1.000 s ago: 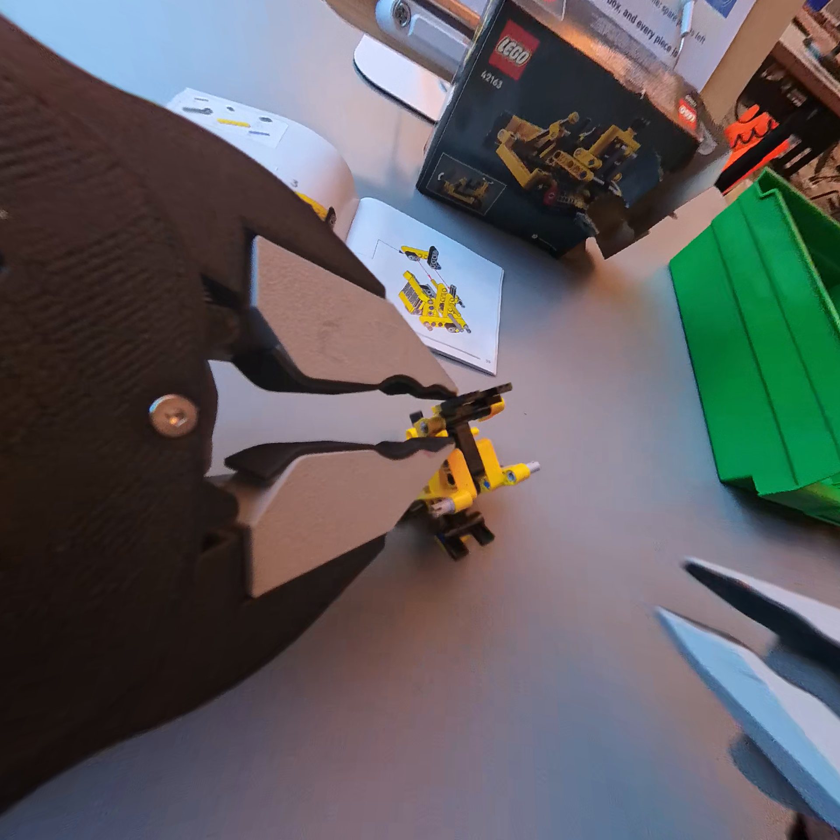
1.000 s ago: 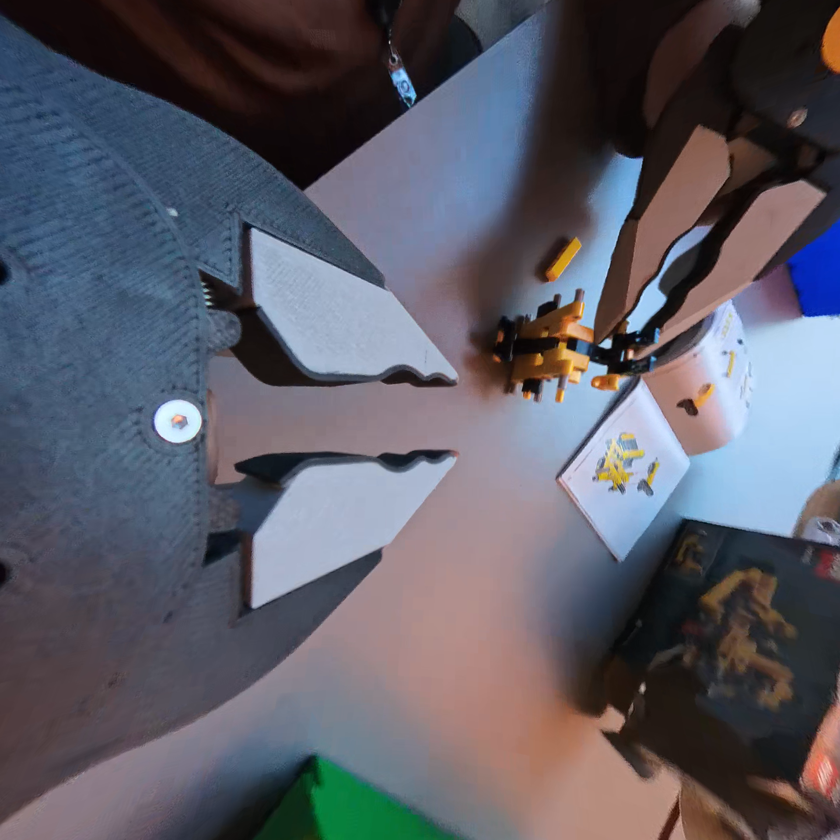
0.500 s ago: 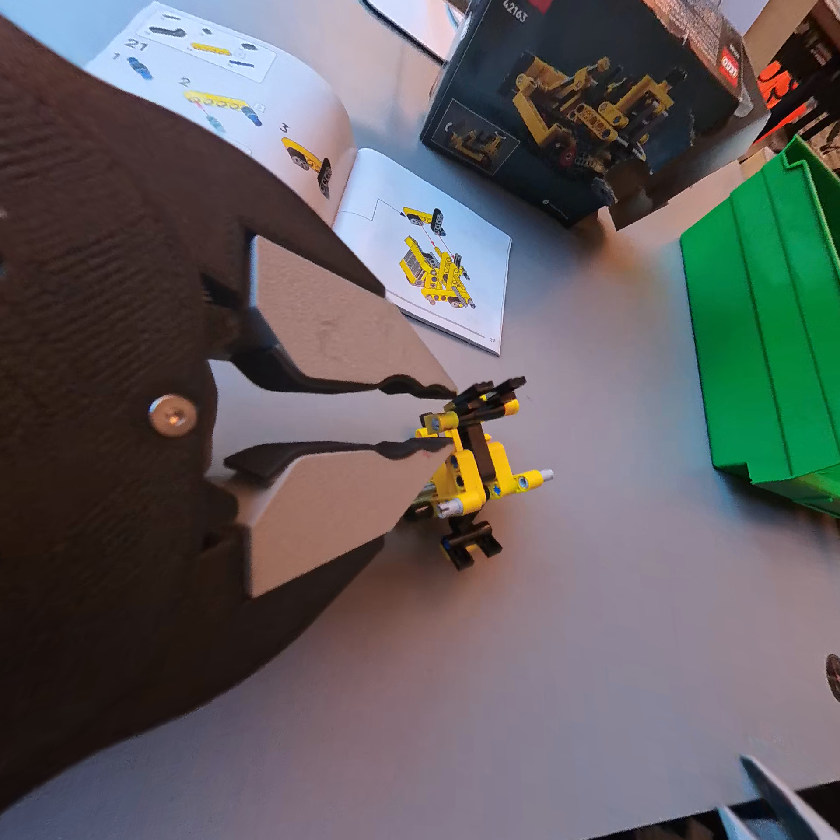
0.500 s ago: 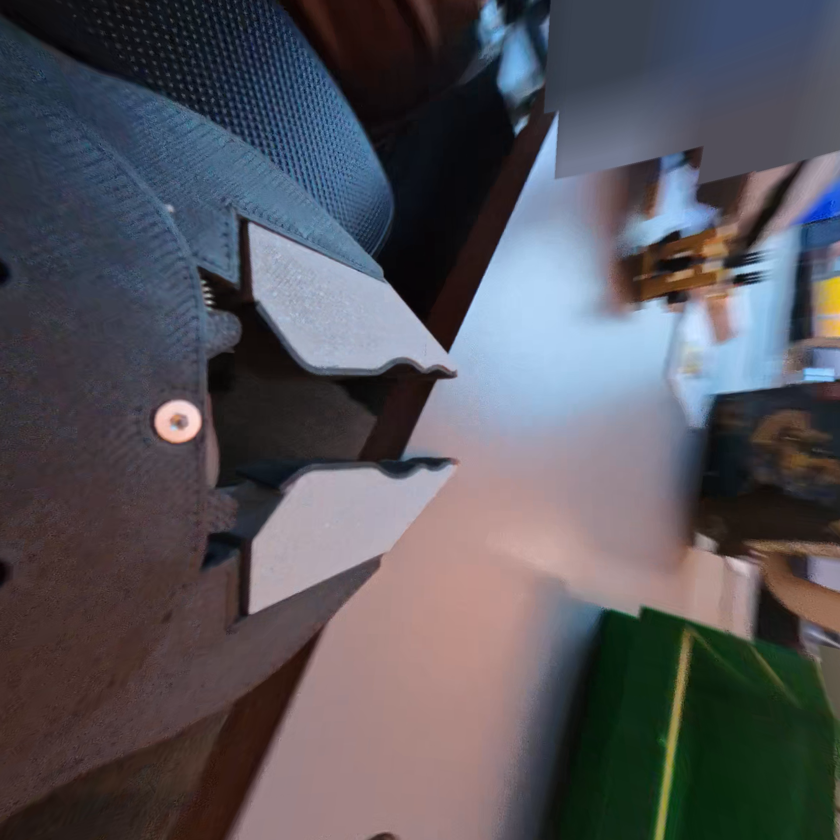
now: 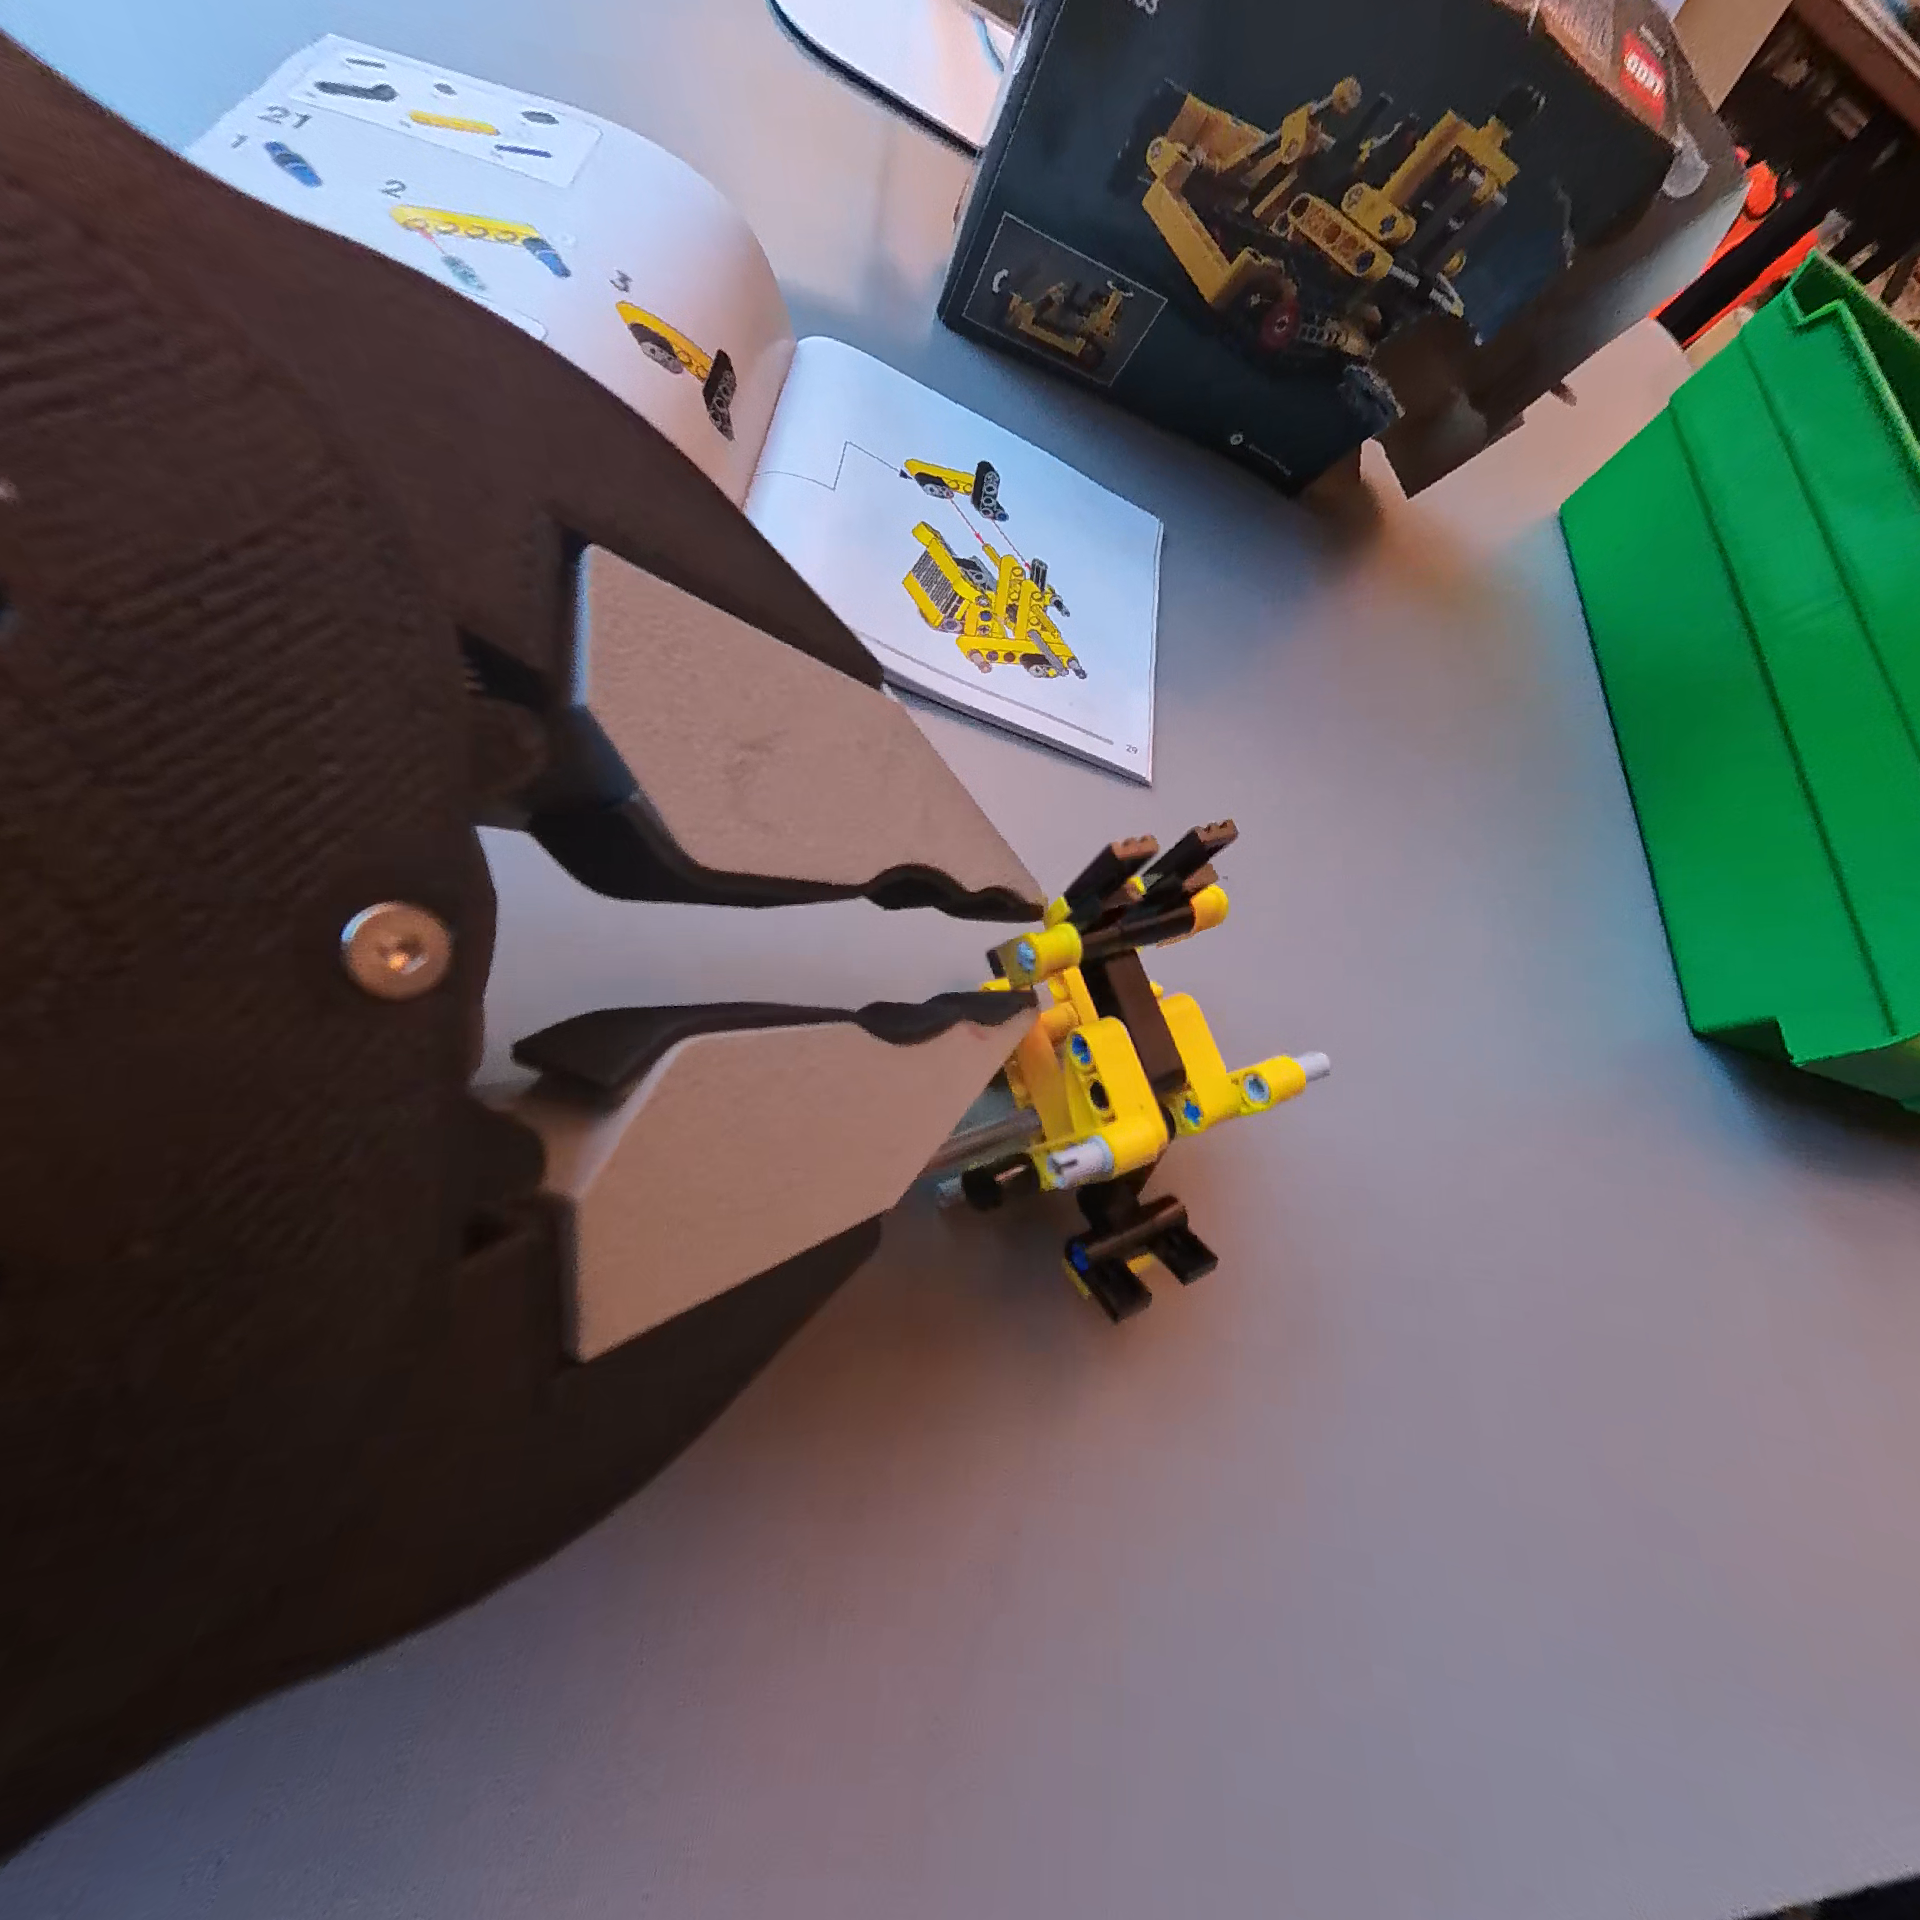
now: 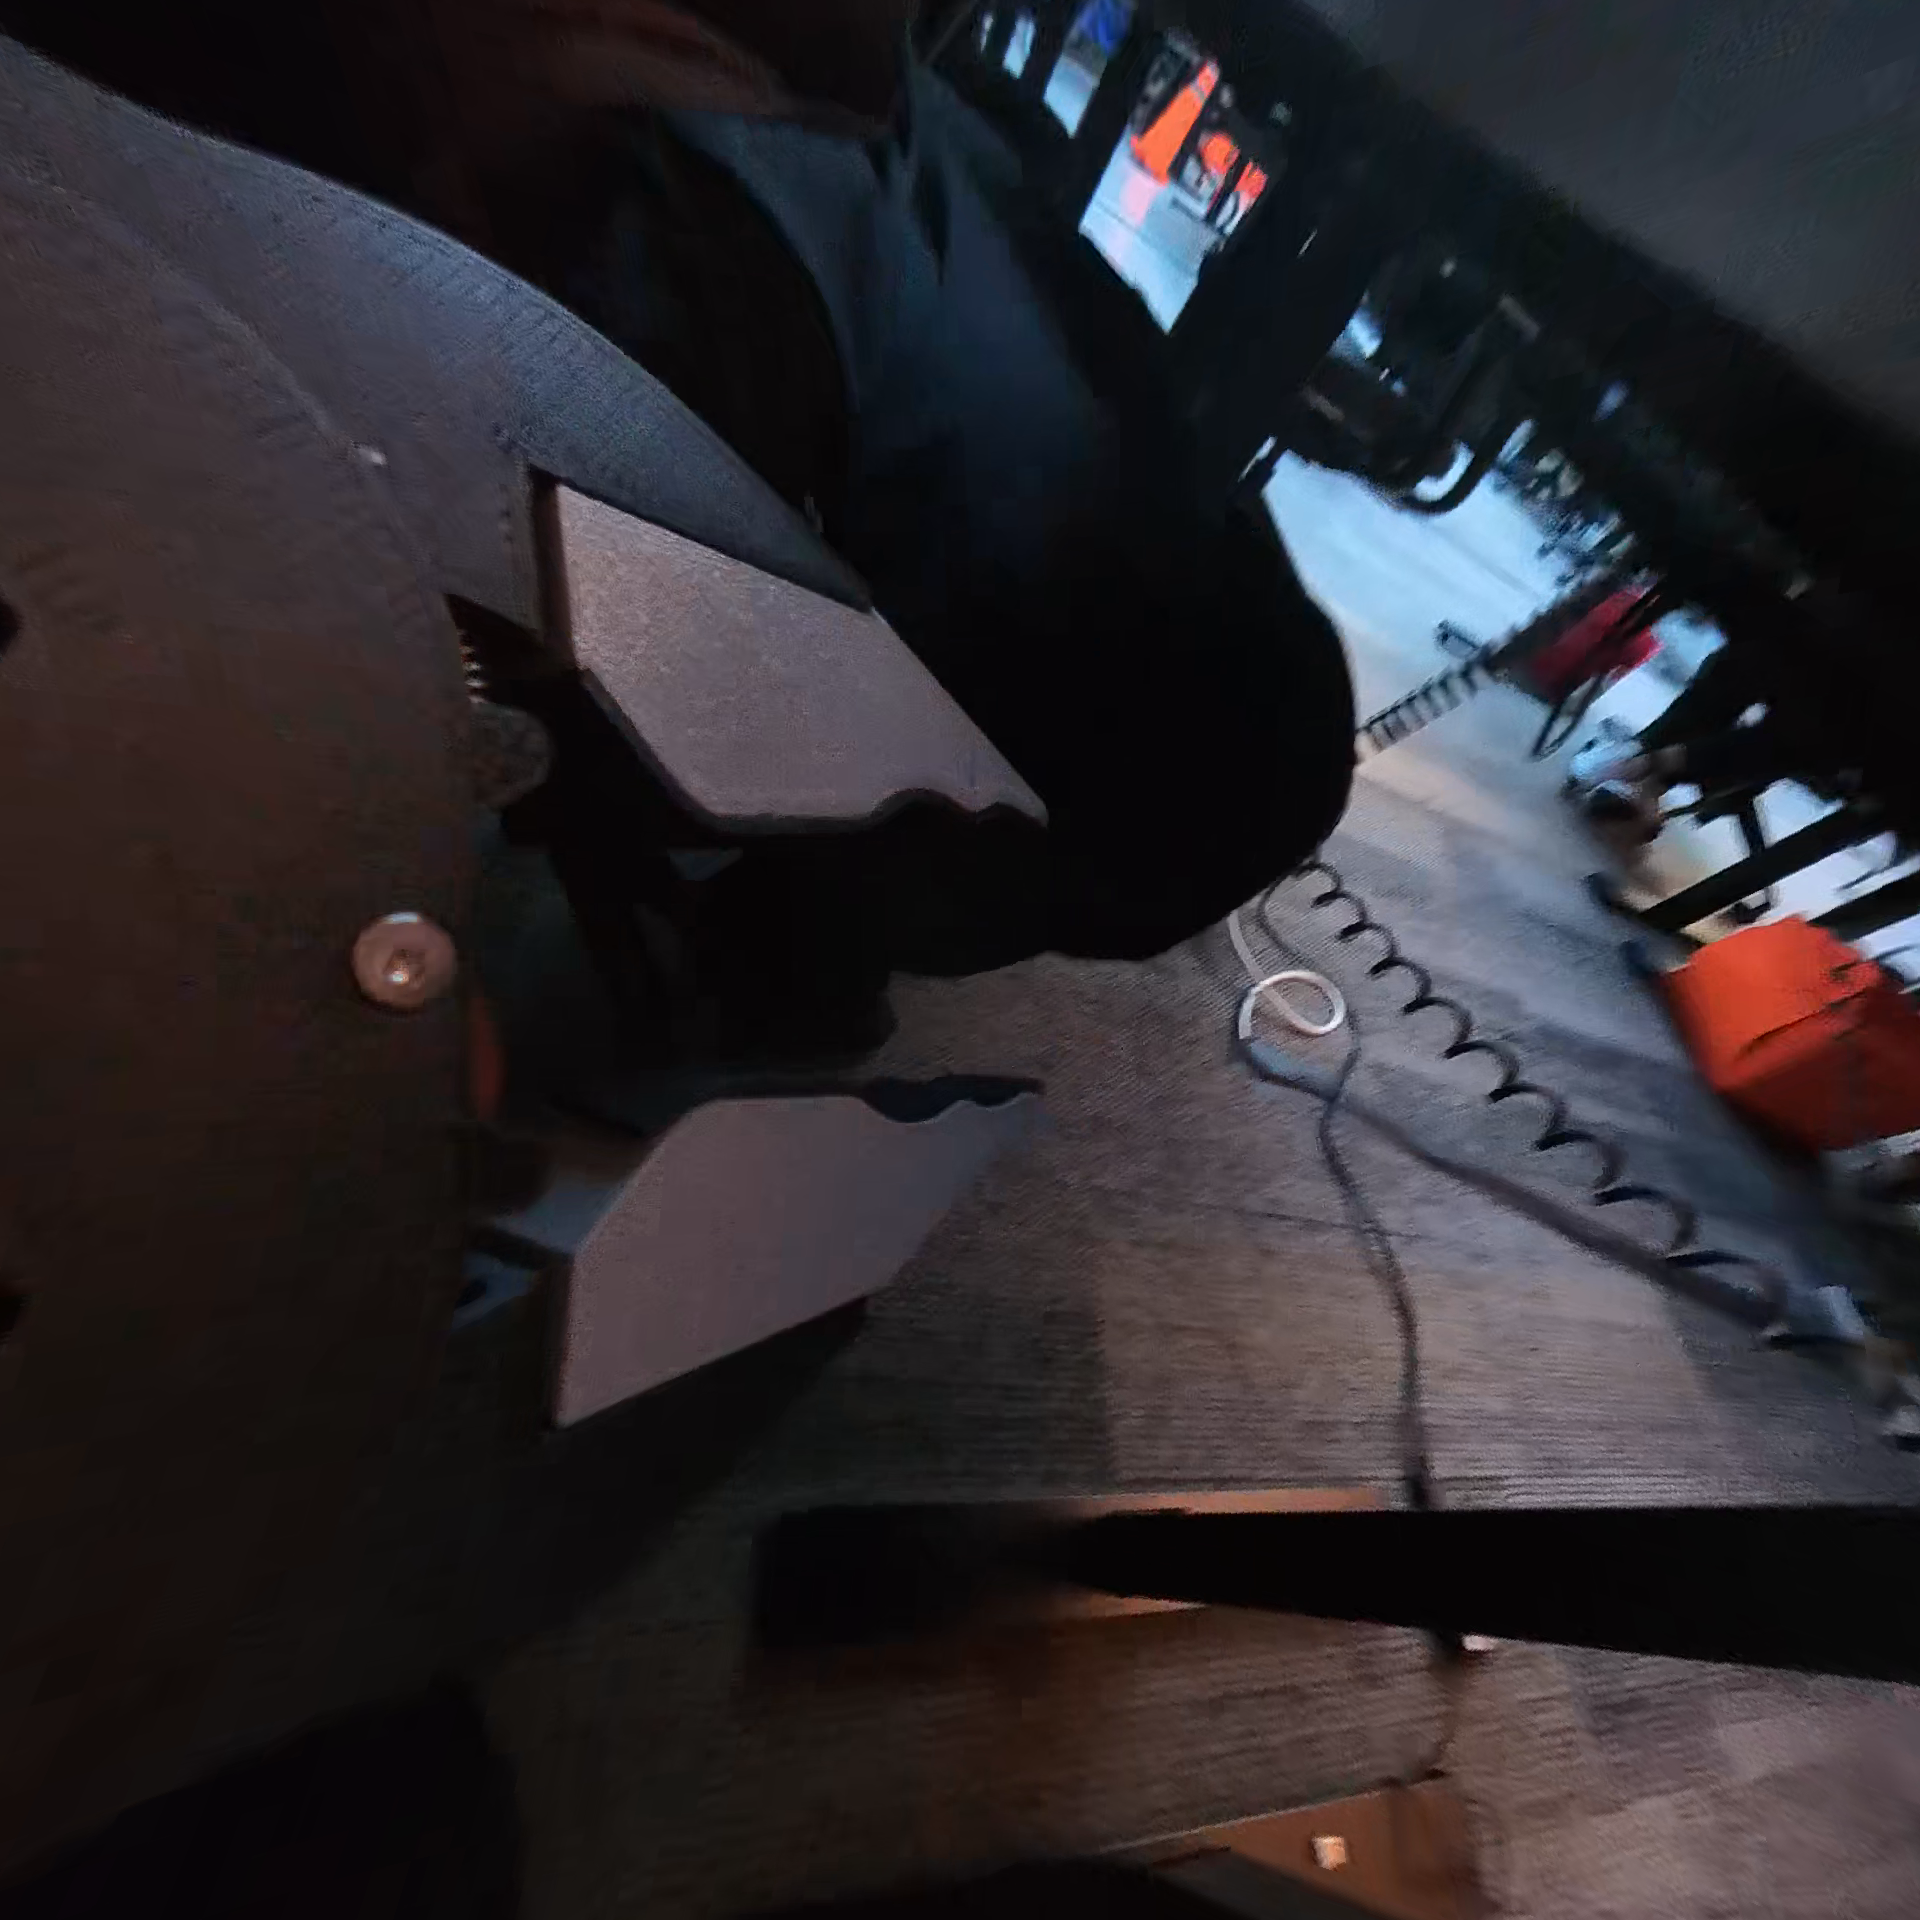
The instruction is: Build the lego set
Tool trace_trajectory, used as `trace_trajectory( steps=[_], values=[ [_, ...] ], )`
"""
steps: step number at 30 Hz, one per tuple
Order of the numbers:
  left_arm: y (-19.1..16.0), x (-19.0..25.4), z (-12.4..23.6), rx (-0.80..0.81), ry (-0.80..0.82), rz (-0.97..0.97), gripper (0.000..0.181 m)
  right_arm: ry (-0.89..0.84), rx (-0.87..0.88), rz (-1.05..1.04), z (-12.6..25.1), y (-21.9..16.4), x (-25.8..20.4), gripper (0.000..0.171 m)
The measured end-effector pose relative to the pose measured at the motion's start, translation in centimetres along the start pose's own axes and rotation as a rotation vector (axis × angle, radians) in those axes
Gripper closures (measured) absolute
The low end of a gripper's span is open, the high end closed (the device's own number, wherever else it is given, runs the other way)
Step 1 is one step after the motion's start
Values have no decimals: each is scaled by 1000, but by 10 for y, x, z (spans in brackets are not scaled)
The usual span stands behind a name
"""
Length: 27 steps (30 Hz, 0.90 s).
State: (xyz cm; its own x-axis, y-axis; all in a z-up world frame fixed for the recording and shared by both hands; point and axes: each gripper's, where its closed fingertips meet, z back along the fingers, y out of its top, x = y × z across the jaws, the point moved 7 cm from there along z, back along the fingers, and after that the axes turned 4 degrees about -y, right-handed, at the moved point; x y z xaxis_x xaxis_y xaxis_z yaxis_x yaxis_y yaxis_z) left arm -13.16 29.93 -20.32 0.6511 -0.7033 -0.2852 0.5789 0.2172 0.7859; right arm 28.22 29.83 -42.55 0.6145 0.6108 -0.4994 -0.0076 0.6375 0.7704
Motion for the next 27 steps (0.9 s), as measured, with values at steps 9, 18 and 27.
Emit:
trace_trajectory(
  steps=[9,18,27],
  values=[
    [0,-2,0,-3,9,5,172,-252,-372,-25,-46,-83,100,125],
    [-10,-22,14,52,19,24,151,-459,-610,2,-79,-144,187,133],
    [-20,-45,27,66,122,73,141,-665,-708,-97,-188,-188,303,140]
  ],
)
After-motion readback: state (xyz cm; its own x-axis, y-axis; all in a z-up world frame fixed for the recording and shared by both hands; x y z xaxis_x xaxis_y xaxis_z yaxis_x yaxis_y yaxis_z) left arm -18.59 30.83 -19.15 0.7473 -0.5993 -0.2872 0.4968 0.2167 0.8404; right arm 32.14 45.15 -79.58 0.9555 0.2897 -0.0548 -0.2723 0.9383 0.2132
